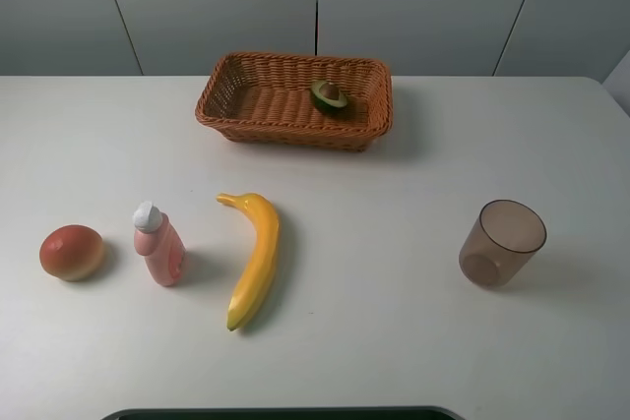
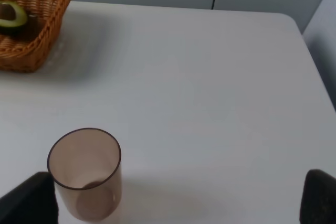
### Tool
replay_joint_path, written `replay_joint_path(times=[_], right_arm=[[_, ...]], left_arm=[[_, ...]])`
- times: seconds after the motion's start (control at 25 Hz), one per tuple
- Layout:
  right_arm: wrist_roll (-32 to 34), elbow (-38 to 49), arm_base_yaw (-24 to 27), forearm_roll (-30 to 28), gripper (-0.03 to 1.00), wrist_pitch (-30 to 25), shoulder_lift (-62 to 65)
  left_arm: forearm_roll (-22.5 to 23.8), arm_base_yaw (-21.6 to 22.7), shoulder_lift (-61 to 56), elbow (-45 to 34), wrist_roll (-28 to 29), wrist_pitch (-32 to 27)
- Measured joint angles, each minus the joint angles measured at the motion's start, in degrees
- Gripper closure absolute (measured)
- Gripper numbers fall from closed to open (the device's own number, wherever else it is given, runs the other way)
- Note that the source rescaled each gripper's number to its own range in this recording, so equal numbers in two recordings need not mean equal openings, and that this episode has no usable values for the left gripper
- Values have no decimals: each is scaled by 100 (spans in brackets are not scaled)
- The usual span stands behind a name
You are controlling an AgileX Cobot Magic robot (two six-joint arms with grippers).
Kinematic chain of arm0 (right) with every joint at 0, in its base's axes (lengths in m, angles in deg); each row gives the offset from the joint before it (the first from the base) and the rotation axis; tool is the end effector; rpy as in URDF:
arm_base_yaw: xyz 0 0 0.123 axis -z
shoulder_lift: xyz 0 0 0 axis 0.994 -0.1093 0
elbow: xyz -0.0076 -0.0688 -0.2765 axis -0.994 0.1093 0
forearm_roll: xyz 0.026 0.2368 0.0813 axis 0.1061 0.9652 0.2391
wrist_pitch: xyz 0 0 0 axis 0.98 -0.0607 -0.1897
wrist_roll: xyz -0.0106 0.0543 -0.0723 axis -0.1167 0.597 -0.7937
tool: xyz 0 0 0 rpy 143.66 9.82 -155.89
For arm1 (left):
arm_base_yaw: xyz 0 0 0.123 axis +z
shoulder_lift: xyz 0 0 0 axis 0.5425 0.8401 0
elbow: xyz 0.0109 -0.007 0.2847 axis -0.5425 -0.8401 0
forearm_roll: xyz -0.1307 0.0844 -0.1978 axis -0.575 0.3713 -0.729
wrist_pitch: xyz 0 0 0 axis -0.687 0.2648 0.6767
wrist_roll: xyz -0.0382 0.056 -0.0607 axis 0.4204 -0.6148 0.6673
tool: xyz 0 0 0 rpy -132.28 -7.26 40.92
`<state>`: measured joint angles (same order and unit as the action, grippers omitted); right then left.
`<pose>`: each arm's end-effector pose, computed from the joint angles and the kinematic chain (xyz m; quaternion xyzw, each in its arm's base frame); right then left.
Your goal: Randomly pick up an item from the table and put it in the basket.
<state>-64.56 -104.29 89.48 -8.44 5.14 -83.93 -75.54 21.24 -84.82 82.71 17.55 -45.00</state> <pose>-0.0070 0.0048 0.2780 -0.0260 0.8596 -0.0411 0.5086 -0.0056 0.0095 0.2792 0.0641 0.8520 -0.0138 0.5195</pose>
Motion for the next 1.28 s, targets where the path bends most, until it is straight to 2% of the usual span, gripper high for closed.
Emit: replay_joint_path(times=[1.28], right_arm=[[39,0,0,79,-3,0,23]], left_arm=[[0,-12,-2,0,0,0]])
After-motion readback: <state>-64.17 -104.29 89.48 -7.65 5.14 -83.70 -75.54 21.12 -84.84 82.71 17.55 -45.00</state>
